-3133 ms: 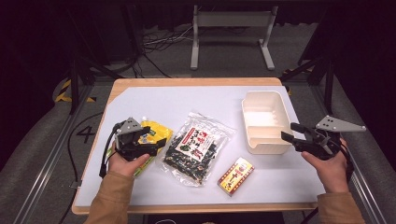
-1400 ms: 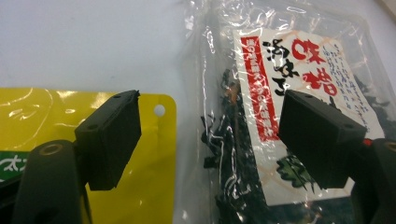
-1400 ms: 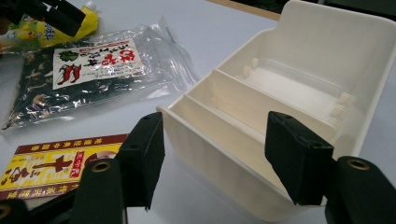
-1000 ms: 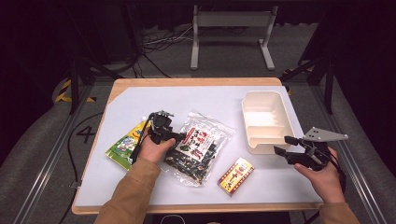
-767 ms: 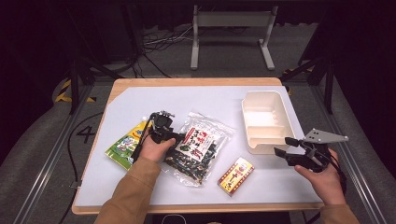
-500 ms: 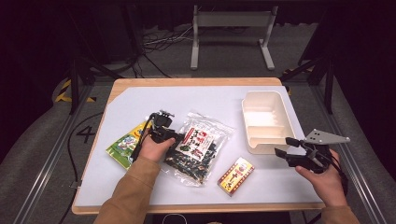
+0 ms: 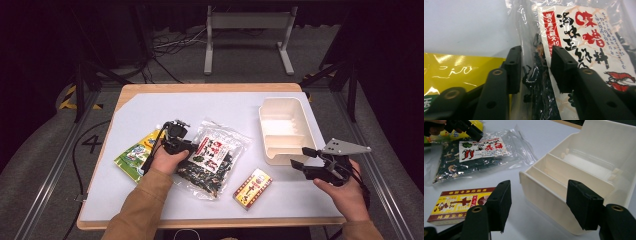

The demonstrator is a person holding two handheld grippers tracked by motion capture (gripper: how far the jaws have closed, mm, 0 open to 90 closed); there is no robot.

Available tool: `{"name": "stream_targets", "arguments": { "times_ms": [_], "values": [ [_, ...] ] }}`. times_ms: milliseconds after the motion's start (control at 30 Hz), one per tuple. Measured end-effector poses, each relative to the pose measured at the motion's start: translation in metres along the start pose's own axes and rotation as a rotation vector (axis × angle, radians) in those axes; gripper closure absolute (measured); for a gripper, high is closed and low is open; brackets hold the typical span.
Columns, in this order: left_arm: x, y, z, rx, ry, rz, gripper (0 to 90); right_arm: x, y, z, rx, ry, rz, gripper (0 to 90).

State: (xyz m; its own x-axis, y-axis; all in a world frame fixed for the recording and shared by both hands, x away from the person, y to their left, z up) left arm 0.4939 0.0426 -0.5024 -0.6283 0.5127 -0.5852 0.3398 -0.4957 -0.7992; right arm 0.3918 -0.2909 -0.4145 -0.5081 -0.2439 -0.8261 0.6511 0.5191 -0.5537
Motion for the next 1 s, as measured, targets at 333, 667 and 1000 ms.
{"name": "stream_targets", "arguments": {
  "times_ms": [333,667,1000],
  "values": [
    [-0.002,-0.004,0.003,0.006,0.005,0.012,87.3,-0.001,-0.002,-0.001,0.001,-0.002,0.006,37.9],
    [-0.014,-0.028,0.012,0.038,0.024,0.099,88.2,-0.004,-0.005,-0.002,0.002,-0.009,0.017,38.6],
    [-0.026,-0.058,0.029,0.038,0.085,0.181,88.4,-0.008,-0.007,-0.005,0.003,-0.019,0.024,39.1]
  ]
}}
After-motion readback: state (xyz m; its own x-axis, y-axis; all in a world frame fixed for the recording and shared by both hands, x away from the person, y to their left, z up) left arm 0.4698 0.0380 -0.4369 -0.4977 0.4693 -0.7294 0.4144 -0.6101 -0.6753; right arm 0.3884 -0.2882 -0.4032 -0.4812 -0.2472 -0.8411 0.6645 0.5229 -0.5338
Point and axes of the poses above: each handheld gripper's, and its own axes: y roughly forward along the jaws, x roughly out of its underside, z roughly to its right, the point moved 10 cm from there along y, roughly forward along the jaws, and after that the axes turned 8 degrees about y, right-handed, at the moved point
